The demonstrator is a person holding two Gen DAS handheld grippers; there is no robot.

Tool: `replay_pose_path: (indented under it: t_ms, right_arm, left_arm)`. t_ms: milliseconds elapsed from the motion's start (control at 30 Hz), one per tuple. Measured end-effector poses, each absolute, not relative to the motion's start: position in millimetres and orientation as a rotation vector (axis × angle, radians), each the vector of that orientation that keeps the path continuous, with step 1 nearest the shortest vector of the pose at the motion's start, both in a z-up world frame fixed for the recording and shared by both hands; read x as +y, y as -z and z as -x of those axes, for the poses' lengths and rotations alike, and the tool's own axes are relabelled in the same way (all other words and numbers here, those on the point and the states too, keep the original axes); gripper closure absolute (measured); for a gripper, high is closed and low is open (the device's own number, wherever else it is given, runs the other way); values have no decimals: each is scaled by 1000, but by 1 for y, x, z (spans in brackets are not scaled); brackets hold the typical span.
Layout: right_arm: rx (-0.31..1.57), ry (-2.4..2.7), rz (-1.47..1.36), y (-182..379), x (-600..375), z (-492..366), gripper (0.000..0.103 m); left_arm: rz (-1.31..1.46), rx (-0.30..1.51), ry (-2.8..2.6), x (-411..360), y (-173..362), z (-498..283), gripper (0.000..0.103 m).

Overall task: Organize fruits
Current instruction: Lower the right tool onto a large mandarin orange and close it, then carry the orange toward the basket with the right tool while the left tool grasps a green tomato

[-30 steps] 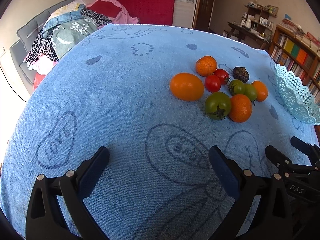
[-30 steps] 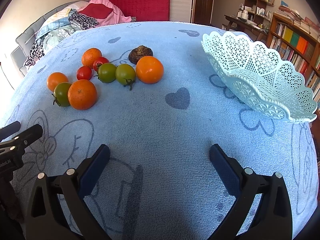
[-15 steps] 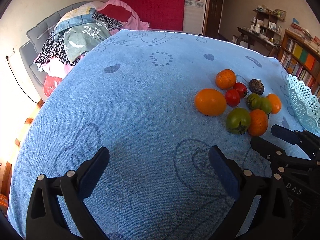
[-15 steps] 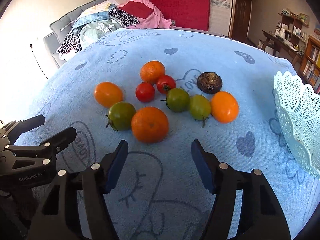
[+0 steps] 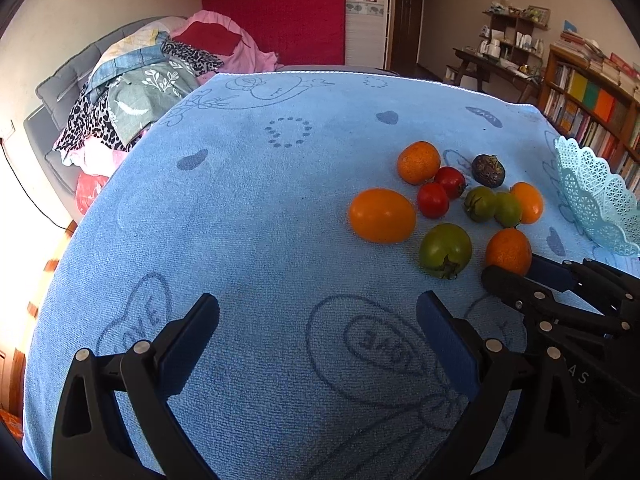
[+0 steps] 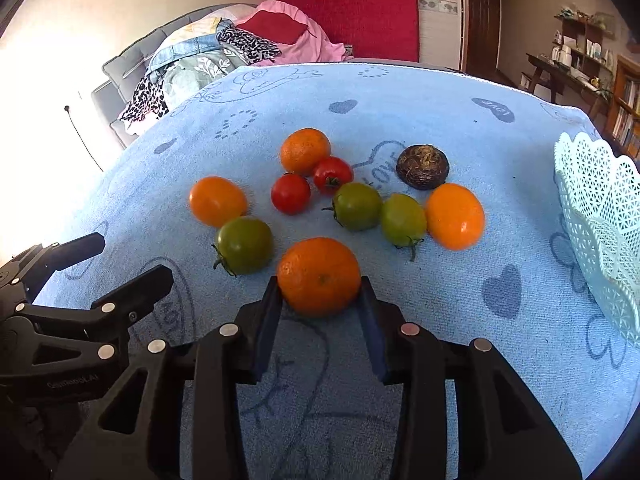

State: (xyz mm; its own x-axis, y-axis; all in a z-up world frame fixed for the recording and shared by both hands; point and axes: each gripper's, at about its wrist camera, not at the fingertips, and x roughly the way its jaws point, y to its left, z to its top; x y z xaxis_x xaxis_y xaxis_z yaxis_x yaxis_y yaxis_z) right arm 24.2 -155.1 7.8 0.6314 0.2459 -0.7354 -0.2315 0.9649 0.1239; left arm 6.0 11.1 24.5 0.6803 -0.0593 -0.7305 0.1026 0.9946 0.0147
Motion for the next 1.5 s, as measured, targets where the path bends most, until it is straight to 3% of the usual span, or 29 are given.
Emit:
replay_pose_path:
  t_ms: [333,867,1500]
  right_arm:
    - [820,-198,-78,-12,-197,-3,64]
    - [777,-198,-131,-21,-222,10,64]
    - [639,-87,-178,-64,-281,34,64]
  left_arm:
    - [-61,847,200,-25,-26,-23,23]
    - [-1,908,242,-54,-18,-45,69]
    - [-52,834,287,-79,-54,-26,70]
